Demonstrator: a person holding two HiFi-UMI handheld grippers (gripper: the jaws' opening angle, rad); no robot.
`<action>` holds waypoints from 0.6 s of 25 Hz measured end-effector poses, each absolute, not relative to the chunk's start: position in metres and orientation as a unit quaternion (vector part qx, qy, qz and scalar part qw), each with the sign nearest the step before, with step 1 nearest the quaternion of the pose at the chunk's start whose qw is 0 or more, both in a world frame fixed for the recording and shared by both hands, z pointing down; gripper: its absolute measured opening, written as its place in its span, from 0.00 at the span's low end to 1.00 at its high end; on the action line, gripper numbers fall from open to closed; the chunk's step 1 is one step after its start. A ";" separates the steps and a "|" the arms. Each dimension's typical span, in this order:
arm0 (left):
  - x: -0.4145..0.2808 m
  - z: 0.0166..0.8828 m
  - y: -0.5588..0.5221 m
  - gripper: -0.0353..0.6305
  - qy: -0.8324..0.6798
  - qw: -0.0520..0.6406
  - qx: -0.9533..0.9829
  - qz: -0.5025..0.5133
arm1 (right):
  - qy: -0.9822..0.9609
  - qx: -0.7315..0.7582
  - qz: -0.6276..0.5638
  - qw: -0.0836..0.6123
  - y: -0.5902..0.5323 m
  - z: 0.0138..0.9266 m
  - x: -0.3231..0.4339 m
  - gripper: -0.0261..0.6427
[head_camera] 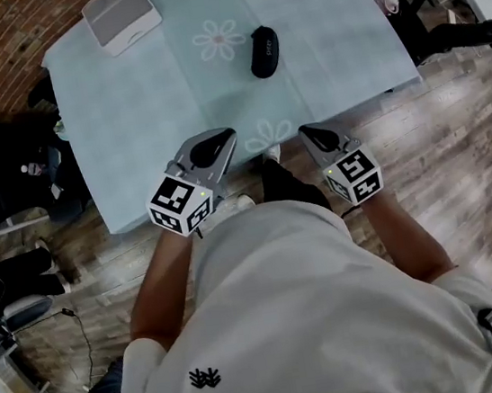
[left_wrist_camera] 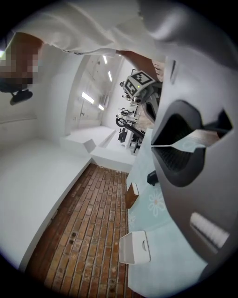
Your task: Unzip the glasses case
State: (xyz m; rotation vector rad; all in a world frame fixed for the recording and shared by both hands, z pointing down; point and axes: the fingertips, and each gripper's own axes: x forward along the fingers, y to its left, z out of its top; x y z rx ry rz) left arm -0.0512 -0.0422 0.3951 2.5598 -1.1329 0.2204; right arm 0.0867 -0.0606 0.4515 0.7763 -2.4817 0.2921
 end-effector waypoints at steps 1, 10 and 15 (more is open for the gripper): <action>-0.053 0.393 -0.029 0.13 -0.400 0.165 0.898 0.077 | -0.916 0.286 0.106 0.261 -0.050 0.450 0.087 0.04; -0.070 0.387 0.042 0.13 -0.424 0.165 0.888 0.069 | -0.921 0.279 0.089 0.257 0.012 0.441 0.084 0.04; -0.076 0.385 0.059 0.13 -0.426 0.162 0.887 0.068 | -0.924 0.276 0.079 0.253 0.028 0.432 0.076 0.04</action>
